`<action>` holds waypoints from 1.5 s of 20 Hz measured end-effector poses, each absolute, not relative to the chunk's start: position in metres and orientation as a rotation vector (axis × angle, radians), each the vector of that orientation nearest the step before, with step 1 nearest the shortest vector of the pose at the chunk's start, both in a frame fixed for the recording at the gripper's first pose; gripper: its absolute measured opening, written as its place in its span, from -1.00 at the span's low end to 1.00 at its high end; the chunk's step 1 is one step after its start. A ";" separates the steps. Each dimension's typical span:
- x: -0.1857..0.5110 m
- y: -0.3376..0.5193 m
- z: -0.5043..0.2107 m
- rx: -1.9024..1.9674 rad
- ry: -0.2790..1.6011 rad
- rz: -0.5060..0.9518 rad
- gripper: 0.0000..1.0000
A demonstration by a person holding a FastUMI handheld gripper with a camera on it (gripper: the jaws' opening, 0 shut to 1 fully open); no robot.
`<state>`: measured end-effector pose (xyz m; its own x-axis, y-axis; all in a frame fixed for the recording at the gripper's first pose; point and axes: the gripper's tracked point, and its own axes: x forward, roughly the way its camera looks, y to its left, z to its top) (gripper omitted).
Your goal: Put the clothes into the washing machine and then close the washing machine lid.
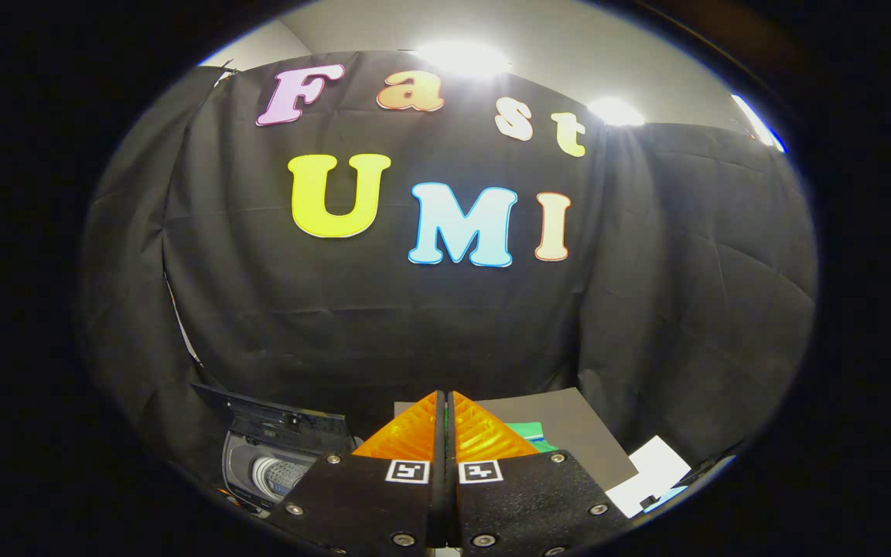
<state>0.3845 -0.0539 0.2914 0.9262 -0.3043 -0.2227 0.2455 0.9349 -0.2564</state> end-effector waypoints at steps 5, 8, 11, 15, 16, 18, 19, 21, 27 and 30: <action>0.390 0.013 0.305 -0.231 0.224 -0.246 -1.00; 0.387 0.022 0.266 -0.225 0.287 -0.251 -1.00; 0.381 0.004 0.197 -0.156 0.408 -0.286 -1.00; 0.360 -0.068 0.120 -0.133 0.577 -0.458 0.48; 0.355 -0.074 0.124 -0.120 0.574 -0.464 0.97; 0.354 -0.098 0.113 -0.076 0.590 -0.493 0.94; 0.357 -0.103 0.104 -0.037 0.602 -0.490 0.93; 0.362 -0.105 0.082 0.054 0.626 -0.466 0.93; 0.370 -0.101 0.059 0.174 0.655 -0.436 0.89; 0.380 -0.084 0.059 0.164 0.663 -0.404 0.27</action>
<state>0.3798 -0.0844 0.0592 0.7145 -0.3108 -0.6268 0.4142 0.9099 0.0209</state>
